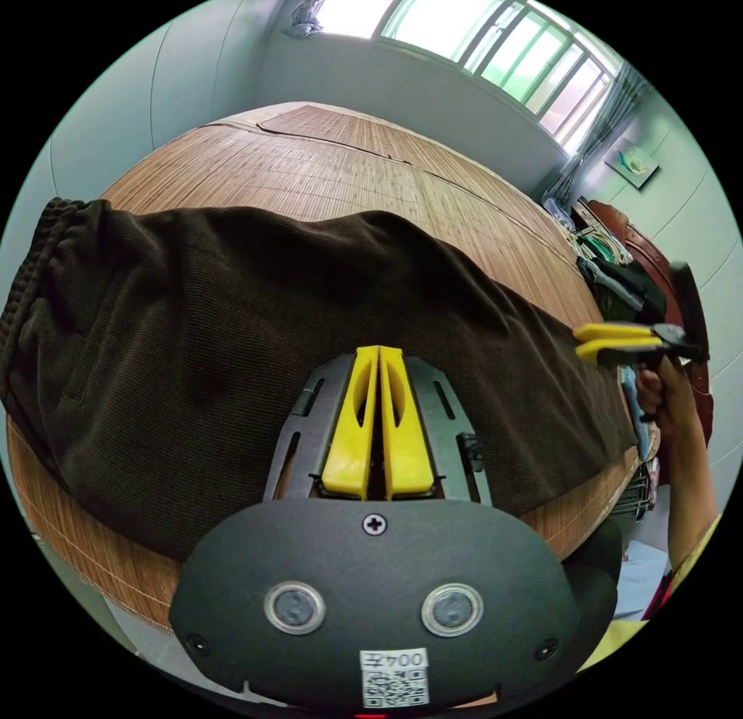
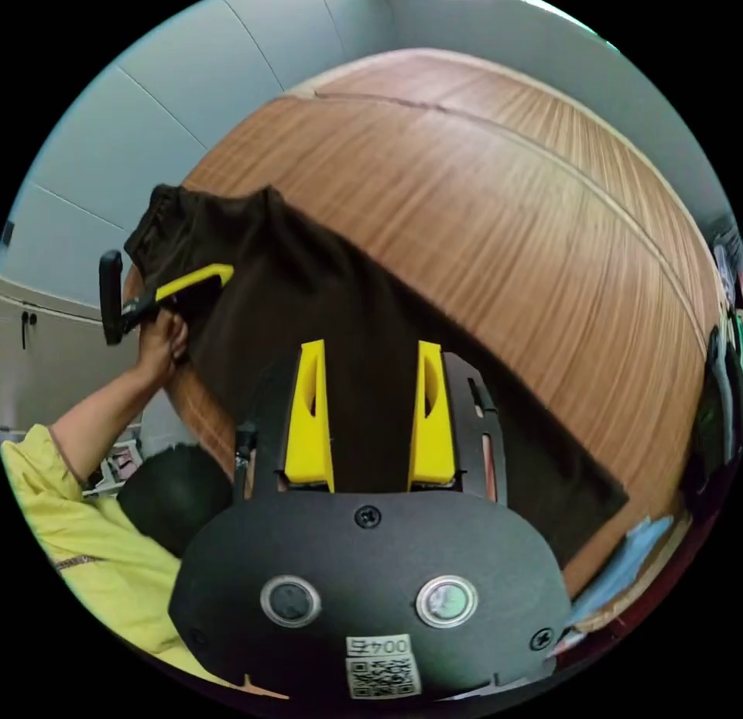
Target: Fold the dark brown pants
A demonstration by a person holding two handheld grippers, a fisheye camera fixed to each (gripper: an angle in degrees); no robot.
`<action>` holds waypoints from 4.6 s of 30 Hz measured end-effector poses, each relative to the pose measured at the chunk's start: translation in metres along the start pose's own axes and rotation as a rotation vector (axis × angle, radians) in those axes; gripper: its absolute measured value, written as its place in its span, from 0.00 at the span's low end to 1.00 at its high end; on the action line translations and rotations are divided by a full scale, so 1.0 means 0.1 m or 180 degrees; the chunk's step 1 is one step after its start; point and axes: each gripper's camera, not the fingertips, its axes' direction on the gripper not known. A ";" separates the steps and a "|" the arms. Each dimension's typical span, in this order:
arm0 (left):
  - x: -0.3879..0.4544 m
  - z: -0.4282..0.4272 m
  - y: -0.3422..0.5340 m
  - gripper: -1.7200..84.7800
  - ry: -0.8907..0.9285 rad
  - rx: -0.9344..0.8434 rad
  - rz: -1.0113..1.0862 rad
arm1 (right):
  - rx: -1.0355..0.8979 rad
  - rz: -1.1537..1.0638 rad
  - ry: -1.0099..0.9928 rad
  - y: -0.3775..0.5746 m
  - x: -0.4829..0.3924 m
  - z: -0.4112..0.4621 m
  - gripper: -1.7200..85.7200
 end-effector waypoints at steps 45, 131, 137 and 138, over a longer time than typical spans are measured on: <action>1.14 0.59 -1.43 0.03 -0.0028 -0.0495 0.0755 | -0.1508 0.0158 0.0383 -0.32 -0.13 1.15 0.09; 0.40 -0.49 0.61 0.04 0.0383 -0.0586 0.0568 | 0.3116 0.3582 -0.2230 5.88 3.34 -1.38 0.10; 0.14 -0.70 0.74 0.05 0.0479 -0.0465 0.0482 | 0.2792 0.2652 -0.1617 4.74 2.44 -2.27 0.10; 0.09 -0.73 0.76 0.05 0.0486 -0.0451 0.0471 | 0.2767 0.2544 -0.1571 4.60 2.31 -2.35 0.10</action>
